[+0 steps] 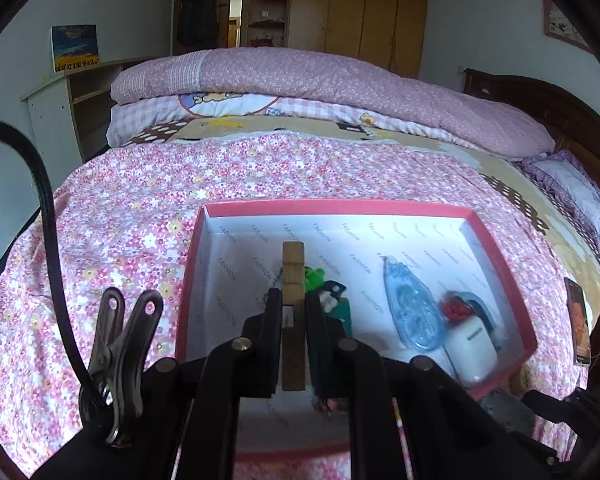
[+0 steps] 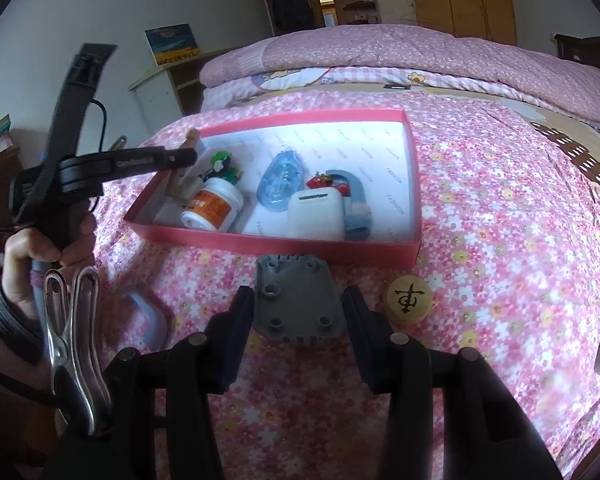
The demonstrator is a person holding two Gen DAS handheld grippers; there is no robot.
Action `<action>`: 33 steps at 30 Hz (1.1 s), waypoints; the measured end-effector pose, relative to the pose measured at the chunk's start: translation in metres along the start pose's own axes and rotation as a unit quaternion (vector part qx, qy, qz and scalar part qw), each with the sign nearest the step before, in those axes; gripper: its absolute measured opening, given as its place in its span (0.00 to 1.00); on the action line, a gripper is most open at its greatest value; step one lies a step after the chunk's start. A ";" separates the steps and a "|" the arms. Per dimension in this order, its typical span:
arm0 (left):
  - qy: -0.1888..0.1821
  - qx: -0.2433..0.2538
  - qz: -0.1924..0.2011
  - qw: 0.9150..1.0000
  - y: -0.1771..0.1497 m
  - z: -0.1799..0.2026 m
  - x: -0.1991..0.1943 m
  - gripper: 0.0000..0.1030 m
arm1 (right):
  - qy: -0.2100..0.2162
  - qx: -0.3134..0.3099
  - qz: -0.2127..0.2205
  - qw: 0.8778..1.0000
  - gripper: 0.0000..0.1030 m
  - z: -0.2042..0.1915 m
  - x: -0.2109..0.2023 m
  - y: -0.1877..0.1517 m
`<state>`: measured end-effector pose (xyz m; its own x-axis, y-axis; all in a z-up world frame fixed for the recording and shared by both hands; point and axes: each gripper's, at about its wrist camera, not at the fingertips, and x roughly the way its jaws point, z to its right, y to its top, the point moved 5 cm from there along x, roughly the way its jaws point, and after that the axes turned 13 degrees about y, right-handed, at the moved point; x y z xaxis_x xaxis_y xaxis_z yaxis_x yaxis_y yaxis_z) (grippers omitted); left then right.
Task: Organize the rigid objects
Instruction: 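Carry the wooden stick into the tray with the left tool, then open the left tool to release the stick and withdraw it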
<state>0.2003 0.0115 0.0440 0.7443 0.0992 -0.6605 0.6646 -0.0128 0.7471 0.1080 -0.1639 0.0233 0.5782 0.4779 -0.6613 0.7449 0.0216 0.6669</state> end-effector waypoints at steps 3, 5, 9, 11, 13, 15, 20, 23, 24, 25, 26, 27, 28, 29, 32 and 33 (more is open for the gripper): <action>0.004 0.000 -0.011 1.000 -0.002 0.001 0.011 0.12 | -0.001 0.001 0.003 1.000 0.45 0.001 -0.001 0.002; 0.007 -0.001 -0.015 1.000 -0.004 0.001 0.015 0.15 | -0.001 0.002 0.003 1.000 0.45 0.002 -0.002 0.002; 0.018 -0.001 -0.016 1.000 -0.007 -0.001 0.018 0.44 | -0.001 0.005 0.001 1.000 0.45 0.004 0.000 0.002; 0.017 -0.003 -0.021 1.000 -0.008 -0.001 0.018 0.46 | -0.001 0.006 0.001 1.000 0.45 0.005 0.001 0.001; 0.015 -0.006 -0.023 1.000 -0.010 -0.002 0.018 0.47 | 0.000 0.006 0.001 1.000 0.45 0.005 0.001 0.002; 0.015 -0.009 -0.026 1.000 -0.012 -0.002 0.018 0.47 | -0.001 0.005 0.002 1.000 0.45 0.005 0.001 0.002; 0.015 -0.009 -0.029 0.999 -0.015 -0.002 0.014 0.47 | -0.002 0.004 0.009 1.000 0.45 0.005 -0.003 0.005; 0.014 -0.010 -0.033 0.999 -0.018 -0.002 0.012 0.47 | -0.001 0.003 0.008 1.000 0.45 0.005 -0.003 0.005; 0.013 -0.011 -0.034 0.999 -0.019 -0.002 0.012 0.47 | -0.001 0.002 0.005 1.000 0.45 0.005 -0.002 0.005; 0.012 -0.011 -0.035 0.999 -0.019 -0.002 0.011 0.47 | 0.001 0.001 -0.001 1.000 0.45 0.005 0.000 0.004; 0.012 -0.011 -0.035 0.999 -0.019 -0.002 0.010 0.47 | 0.003 0.000 -0.008 1.000 0.45 0.004 0.003 0.001; 0.011 -0.011 -0.034 0.999 -0.019 -0.002 0.008 0.47 | 0.002 0.000 -0.013 1.000 0.45 0.004 0.005 0.000; 0.011 -0.011 -0.034 0.999 -0.020 -0.003 0.007 0.47 | 0.004 0.000 -0.020 1.000 0.45 0.005 0.008 -0.002; 0.011 -0.011 -0.033 0.999 -0.020 -0.002 0.006 0.47 | 0.004 0.000 -0.024 1.000 0.45 0.005 0.010 -0.004; 0.012 -0.012 -0.031 0.999 -0.020 -0.003 0.002 0.47 | 0.004 0.007 -0.036 0.999 0.45 0.007 0.018 -0.008; 0.012 -0.014 -0.031 0.999 -0.020 -0.003 0.001 0.47 | 0.008 0.011 -0.039 0.999 0.45 0.008 0.020 -0.009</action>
<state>0.1878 0.0153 0.0289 0.6997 0.1231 -0.7038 0.7071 0.0215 0.7068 0.1158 -0.1618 0.0017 0.5125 0.4887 -0.7061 0.7953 0.0401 0.6049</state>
